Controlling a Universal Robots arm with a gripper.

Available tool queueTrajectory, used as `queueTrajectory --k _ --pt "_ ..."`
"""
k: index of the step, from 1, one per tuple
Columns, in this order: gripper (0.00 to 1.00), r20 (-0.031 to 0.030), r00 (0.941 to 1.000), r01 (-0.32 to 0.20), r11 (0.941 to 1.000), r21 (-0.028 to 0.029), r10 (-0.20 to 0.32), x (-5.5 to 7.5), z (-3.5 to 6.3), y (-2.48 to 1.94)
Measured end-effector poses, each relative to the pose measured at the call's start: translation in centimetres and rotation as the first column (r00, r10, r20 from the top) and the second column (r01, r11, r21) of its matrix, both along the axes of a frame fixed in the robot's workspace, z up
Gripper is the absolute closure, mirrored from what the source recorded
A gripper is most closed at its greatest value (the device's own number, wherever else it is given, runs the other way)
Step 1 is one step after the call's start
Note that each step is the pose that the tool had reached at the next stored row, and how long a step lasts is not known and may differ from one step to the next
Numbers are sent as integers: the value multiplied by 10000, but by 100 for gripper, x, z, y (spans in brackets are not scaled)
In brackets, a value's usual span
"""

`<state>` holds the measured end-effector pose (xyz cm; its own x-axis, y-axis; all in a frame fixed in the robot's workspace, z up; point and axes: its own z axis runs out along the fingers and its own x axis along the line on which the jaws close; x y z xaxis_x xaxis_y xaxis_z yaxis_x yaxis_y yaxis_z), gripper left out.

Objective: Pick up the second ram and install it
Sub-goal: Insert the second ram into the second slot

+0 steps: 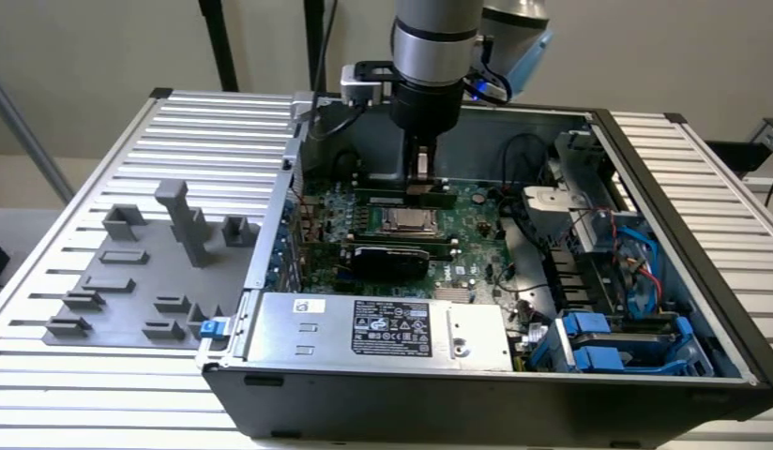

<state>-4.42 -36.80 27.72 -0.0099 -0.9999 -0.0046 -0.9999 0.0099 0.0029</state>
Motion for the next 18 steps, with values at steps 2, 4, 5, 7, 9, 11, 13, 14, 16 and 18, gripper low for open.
queueTrajectory --k 2,4,5,7,9,11,13,14,16,18 --pt "86 0 10000 0 10000 1 0 0 -36 -4" --pt "86 1 10000 3 10000 2 -3 0 -73 -6" --pt "86 1 10000 4 10000 1 -4 0 -90 -7" --pt "86 0 10000 6 10000 1 -6 0 -127 -9" --pt "86 1 10000 10 10000 1 -10 0 -164 -11" --pt "86 1 10000 13 10000 1 -13 0 -200 -13" --pt "86 0 10000 13 10000 1 -13 1 -236 -20" --pt "86 0 10000 14 10000 1 -14 1 -254 -30" --pt "86 0 10000 18 10000 3 -18 0 -291 -48" --pt "86 0 10000 21 10000 13 -21 0 -327 -59"
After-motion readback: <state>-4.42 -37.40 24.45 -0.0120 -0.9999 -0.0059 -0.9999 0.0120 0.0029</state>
